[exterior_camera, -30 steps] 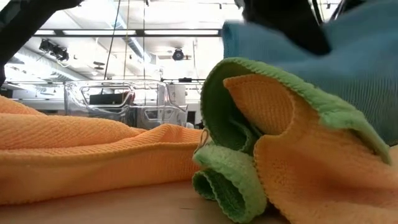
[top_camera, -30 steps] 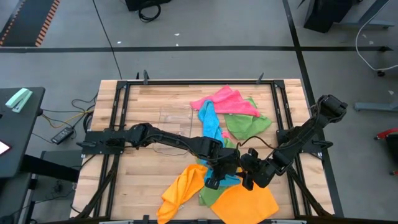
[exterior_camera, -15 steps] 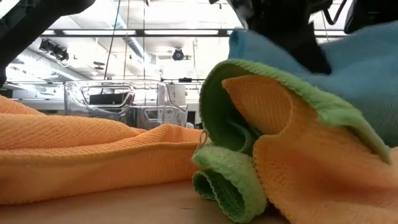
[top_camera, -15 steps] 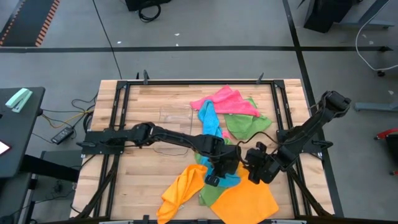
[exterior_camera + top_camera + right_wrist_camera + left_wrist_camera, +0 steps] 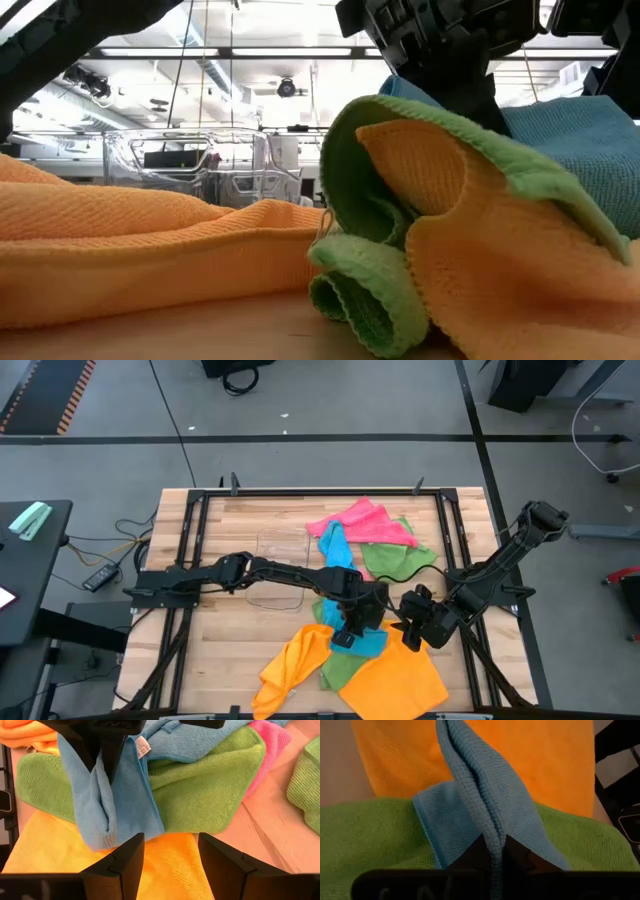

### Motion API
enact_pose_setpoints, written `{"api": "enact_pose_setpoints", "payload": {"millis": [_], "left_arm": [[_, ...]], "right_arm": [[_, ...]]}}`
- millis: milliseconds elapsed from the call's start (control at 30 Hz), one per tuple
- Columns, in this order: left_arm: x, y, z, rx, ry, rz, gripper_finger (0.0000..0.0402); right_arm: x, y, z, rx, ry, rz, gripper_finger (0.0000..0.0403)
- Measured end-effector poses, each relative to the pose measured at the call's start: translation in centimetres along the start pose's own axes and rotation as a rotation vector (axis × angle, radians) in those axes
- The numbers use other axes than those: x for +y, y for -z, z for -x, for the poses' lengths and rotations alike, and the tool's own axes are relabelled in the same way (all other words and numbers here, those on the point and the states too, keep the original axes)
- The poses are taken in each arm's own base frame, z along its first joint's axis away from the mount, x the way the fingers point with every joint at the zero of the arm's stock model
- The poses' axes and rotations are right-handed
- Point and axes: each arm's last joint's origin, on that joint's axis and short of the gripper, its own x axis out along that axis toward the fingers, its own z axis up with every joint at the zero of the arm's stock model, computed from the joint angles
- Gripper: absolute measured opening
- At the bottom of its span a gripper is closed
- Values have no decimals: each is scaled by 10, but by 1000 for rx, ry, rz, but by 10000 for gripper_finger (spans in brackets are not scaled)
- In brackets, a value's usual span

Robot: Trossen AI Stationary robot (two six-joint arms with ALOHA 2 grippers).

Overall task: Fold microfiber towels
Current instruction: Fold the left blue towel

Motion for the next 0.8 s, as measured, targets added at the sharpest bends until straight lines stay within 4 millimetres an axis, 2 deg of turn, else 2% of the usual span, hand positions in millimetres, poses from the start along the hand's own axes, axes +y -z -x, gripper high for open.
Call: {"api": "enact_pose_setpoints", "payload": {"millis": [100,300,600,800], "left_arm": [[-1,0,-2,-5,27,-5,42],[-3,5,-20,13,71,2,35],[-3,5,-20,15,68,25,46],[0,4,-20,19,-12,23,65]], "right_arm": [[-1,0,0,3,5,-9,196],[-4,2,3,62,2,17,196],[-10,-1,21,74,-61,9,196],[-11,-4,25,58,-81,-9,196]]}}
